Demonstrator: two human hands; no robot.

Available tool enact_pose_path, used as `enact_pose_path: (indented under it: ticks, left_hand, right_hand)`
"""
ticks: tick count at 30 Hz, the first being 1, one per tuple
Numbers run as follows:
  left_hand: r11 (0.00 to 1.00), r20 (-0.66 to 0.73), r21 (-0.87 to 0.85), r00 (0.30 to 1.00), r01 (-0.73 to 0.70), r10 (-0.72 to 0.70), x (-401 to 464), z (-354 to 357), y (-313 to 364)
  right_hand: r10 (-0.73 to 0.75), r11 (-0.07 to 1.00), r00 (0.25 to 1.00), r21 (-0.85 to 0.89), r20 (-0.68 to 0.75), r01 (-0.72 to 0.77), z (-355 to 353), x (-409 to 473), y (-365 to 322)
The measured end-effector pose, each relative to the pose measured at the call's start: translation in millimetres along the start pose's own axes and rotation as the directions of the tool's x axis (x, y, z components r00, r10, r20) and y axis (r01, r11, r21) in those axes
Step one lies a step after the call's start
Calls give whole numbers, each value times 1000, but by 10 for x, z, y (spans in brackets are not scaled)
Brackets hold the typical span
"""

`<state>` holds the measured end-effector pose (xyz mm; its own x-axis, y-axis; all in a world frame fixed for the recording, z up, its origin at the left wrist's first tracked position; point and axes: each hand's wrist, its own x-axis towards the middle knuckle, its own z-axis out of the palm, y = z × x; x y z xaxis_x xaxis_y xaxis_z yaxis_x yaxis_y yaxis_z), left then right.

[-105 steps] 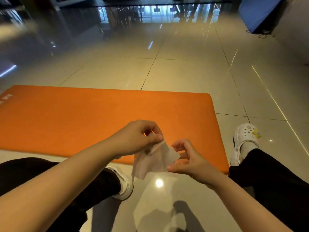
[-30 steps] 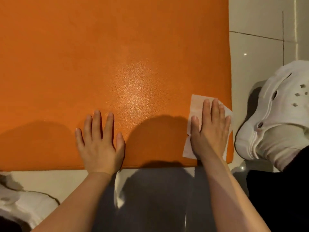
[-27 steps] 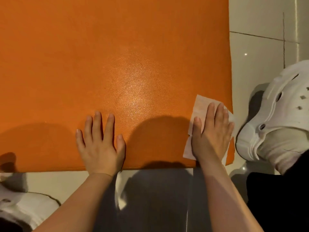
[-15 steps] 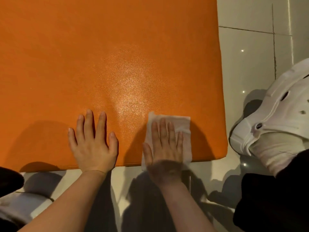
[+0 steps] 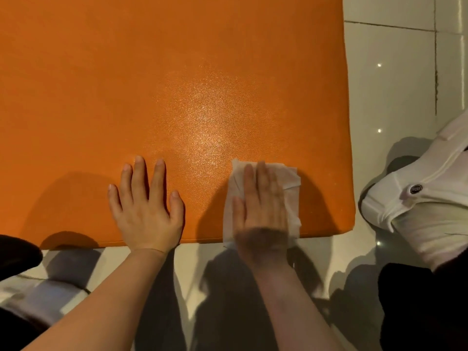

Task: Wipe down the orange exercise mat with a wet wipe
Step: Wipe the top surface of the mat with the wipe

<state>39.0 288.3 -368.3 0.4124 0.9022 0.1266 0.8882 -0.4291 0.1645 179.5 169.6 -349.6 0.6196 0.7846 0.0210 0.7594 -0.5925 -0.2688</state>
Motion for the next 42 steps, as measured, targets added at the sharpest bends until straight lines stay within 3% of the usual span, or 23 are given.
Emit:
enact_pose_path:
  ticks: [3, 5, 8, 11, 15, 20, 25, 29, 34, 37, 39, 42]
  left_hand:
    - [1000, 8, -10, 1000, 1, 0, 2, -7, 16]
    - [1000, 9, -12, 1000, -4, 5, 3, -7, 11]
    - [1000, 6, -6, 1000, -5, 5, -15, -1, 22]
    - [1000, 1, 0, 1000, -17, 17, 8, 12, 30]
    - [1000, -9, 3, 1000, -12, 12, 16, 18, 28]
    - [1000, -10, -2, 1000, -12, 12, 10, 28, 32]
    - [1000, -23, -9, 1000, -11, 11, 20, 26, 18]
    - [1000, -27, -8, 1000, -12, 12, 22, 23, 29]
    - [1000, -27, -15, 1000, -6, 5, 19, -12, 29]
    - [999, -10, -30, 1000, 15, -15, 39, -24, 37]
    - [997, 2, -56, 999, 43, -43, 46, -41, 53]
    - [989, 25, -117, 996, 85, -83, 100, -129, 84]
  right_hand:
    - [-87, 992, 983, -75, 160, 100, 62, 35, 54]
    - [-64, 989, 969, -117, 239, 94, -39, 166, 278]
    - [191, 982, 927, -59, 322, -182, -297, 444, 813]
    - [315, 945, 918, -168, 240, -280, -381, 556, 1036]
    - [397, 918, 906, -73, 146, -390, -218, 296, 648]
    - [230, 973, 961, -18, 153, -230, -53, -9, 321]
    - [-43, 995, 941, -69, 337, 70, -186, 334, 576]
    - [176, 982, 927, -119, 331, -144, -387, 896, 971]
    - [257, 965, 922, -138, 290, -225, -248, 952, 658]
    - [18, 998, 933, -65, 360, 5, -114, 925, 147]
    - [-158, 986, 902, 11, 403, 167, -24, 876, -206]
    - [-250, 967, 876, 57, 412, 249, 51, 875, -293]
